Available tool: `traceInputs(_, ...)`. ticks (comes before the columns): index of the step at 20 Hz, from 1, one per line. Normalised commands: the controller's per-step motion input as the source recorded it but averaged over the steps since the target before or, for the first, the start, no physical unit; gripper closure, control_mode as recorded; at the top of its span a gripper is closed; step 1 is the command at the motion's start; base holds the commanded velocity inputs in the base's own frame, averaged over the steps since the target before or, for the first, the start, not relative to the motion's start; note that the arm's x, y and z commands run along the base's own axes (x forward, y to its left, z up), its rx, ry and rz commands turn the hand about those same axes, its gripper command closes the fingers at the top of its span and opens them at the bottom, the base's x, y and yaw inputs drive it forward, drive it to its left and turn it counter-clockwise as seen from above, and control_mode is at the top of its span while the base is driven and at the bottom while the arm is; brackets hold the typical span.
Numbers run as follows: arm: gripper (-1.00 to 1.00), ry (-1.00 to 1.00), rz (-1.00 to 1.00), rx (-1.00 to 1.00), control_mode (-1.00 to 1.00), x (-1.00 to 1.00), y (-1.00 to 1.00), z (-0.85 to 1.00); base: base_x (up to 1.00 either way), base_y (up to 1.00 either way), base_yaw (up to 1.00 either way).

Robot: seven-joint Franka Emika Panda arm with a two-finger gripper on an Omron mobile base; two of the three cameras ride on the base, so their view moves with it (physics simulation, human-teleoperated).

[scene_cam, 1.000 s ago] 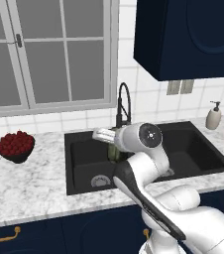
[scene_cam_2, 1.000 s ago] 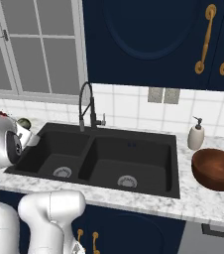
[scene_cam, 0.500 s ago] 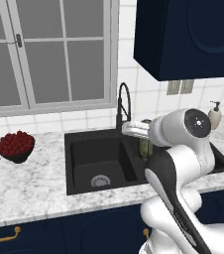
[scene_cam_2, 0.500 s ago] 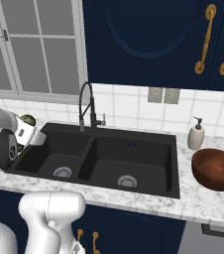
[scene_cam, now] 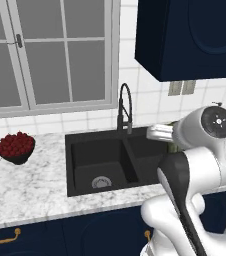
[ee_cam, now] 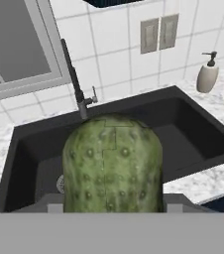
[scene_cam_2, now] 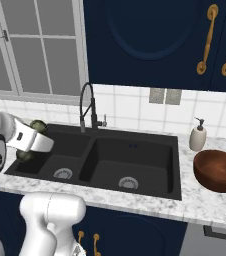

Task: Pick the cucumber from the sink and place it in the bowl. Then pick the bowl and place it in the microwave. Then close the microwave door and press the start button.

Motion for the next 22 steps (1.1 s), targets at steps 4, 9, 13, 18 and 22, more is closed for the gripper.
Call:
traceInputs(4,1.0,0.07,-0.2,-0.14,-1.0,-0.01,-0.66,0.0,0.0,0.0,0.0)
traceInputs(9,1.0,0.13,-0.13,-0.01,-1.0,0.0,-0.75,0.0,0.0,0.0,0.0)
traceInputs(13,1.0,0.07,-0.07,0.0,-1.0,0.0,-0.87,0.0,0.0,0.0,0.0)
traceInputs(18,1.0,0.03,-0.09,0.0,-1.0,0.02,-0.92,0.0,0.0,0.0,0.0)
traceInputs(22,1.0,0.08,-0.11,0.0,-1.0,0.13,-0.85,0.0,0.0,0.0,0.0)
